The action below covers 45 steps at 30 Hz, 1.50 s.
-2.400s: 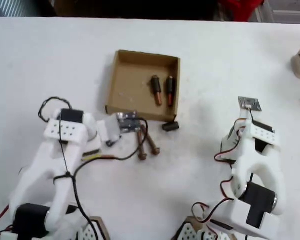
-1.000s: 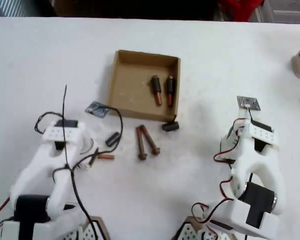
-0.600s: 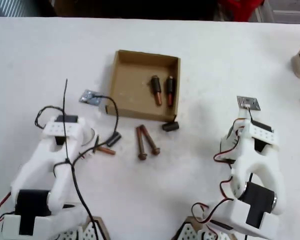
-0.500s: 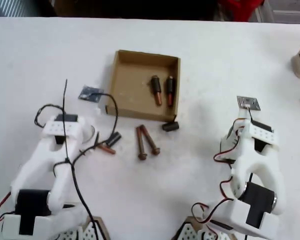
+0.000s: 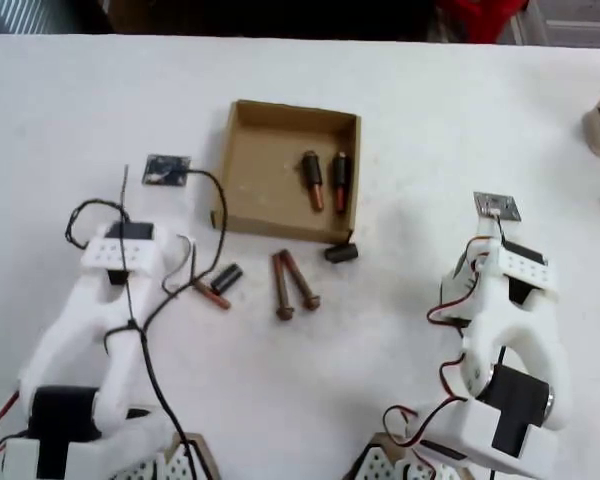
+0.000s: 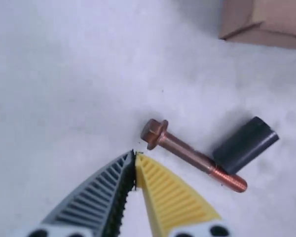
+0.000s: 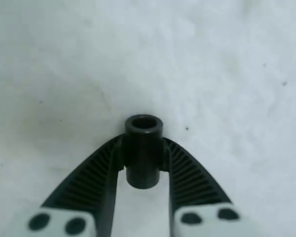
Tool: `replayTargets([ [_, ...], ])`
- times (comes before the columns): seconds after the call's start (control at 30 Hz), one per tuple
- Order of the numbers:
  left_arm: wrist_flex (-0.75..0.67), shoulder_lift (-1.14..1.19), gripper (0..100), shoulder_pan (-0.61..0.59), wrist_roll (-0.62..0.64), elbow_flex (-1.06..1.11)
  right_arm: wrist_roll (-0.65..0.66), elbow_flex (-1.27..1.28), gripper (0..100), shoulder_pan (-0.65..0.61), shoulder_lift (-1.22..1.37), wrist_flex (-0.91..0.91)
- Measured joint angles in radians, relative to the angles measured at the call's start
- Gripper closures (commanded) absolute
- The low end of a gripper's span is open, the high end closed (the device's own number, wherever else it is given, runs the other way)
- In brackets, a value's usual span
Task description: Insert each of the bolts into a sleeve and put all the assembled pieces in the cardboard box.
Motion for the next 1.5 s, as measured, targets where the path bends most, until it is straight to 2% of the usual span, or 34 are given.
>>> replayTargets([
  [0.07, 0.057, -0.049, 96, 0.000, 0.025, -0.014, 0.000, 0.000, 98.2, 0.000, 0.000, 0.000],
  [0.23, 0.080, -0.130, 78, 0.002, 0.114, -0.012, 0.000, 0.000, 98.2, 0.000, 0.000, 0.000],
  [0.4, 0.080, -0.135, 84, 0.044, 0.180, 0.009, 0.000, 0.000, 98.2, 0.000, 0.000, 0.000],
  [0.57, 0.080, -0.135, 82, 0.086, 0.192, 0.009, 0.000, 0.000, 98.2, 0.000, 0.000, 0.000],
  [0.73, 0.078, -0.117, 82, 0.086, 0.219, 0.009, 0.000, 0.000, 98.2, 0.000, 0.000, 0.000],
  [1.17, 0.048, 0.222, 82, 0.086, 0.245, -0.120, 0.000, 0.000, 98.2, 0.000, 0.000, 0.000],
  [1.5, 0.048, 0.253, 82, 0.037, 0.285, -0.143, 0.000, 0.000, 98.2, 0.000, 0.000, 0.000],
])
